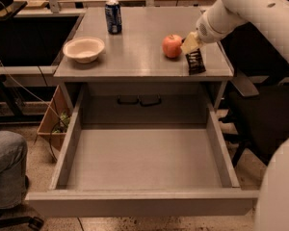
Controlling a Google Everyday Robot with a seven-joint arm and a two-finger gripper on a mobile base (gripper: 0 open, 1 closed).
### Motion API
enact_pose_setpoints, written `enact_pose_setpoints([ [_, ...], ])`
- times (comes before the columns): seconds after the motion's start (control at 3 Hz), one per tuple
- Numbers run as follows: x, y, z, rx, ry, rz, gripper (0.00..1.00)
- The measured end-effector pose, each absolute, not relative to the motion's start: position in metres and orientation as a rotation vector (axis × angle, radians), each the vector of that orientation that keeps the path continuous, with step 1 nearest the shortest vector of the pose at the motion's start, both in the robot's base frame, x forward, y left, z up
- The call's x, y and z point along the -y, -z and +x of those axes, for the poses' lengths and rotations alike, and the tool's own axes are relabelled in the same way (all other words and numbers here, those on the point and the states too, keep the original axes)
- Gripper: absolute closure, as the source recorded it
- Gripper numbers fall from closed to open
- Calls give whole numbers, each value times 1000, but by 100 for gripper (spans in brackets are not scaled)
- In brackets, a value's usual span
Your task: Pick rxbar chocolate from top drawer and place on counter
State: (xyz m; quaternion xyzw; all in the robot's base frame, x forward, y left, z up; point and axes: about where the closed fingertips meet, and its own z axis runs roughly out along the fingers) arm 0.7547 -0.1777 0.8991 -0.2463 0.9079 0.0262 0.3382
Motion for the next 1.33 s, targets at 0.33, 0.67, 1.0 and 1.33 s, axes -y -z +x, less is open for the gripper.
enact_pose_setpoints([
  [0.33,197,-892,774,-2365,-37,-629,100],
  [0.67,221,-871,784,-2380,-21,-611,81],
  [1.0,233,-862,790,-2385,-10,-604,58],
  [1.33,236,-861,792,-2380,-13,-613,35],
])
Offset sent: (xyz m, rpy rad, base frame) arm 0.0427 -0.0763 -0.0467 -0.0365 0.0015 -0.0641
